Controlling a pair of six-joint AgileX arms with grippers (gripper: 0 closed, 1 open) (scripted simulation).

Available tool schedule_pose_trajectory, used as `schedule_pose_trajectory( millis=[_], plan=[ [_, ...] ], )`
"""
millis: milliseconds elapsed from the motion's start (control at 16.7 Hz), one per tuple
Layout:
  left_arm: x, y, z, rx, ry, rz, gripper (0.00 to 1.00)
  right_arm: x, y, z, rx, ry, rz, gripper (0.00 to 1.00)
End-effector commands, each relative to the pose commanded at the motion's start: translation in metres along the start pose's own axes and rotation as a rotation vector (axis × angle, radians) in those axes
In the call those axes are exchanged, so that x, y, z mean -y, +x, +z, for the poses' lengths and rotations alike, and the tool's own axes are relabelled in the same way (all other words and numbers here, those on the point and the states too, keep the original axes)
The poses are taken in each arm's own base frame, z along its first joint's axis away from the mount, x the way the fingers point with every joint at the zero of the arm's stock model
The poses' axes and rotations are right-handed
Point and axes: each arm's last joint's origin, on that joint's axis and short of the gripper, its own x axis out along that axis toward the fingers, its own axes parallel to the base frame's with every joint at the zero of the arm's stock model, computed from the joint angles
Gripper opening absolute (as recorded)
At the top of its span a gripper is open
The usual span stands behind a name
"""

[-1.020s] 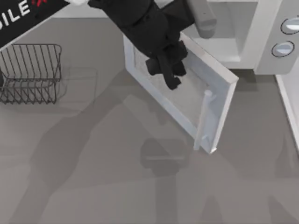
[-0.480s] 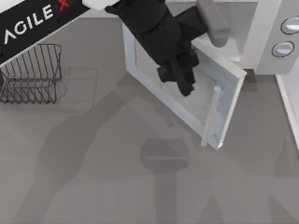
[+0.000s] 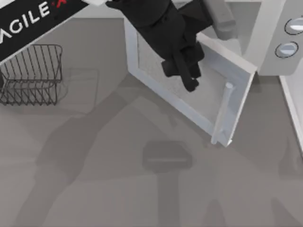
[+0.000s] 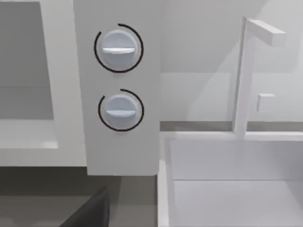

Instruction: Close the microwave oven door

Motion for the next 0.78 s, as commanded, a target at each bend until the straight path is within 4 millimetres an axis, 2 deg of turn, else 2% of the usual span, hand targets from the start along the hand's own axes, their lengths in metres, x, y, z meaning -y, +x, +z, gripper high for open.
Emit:
schedule_pose_trajectory(
  millis=[360, 480, 660, 780],
  plan=[
    [0.007, 0.027, 0.003, -0.075, -0.026, -0.079, 0.00, 0.000, 0.000, 0.000, 0.000, 0.000, 0.000, 1.00],
    [0.007, 0.024, 0.008, -0.057, -0.021, -0.059, 0.00, 0.000, 0.000, 0.000, 0.000, 0.000, 0.000, 1.00],
    [0.003, 0.009, 0.016, 0.003, -0.001, 0.006, 0.00, 0.000, 0.000, 0.000, 0.000, 0.000, 0.000, 1.00],
    [0.002, 0.008, 0.017, 0.008, 0.000, 0.012, 0.00, 0.000, 0.000, 0.000, 0.000, 0.000, 0.000, 1.00]
  ],
)
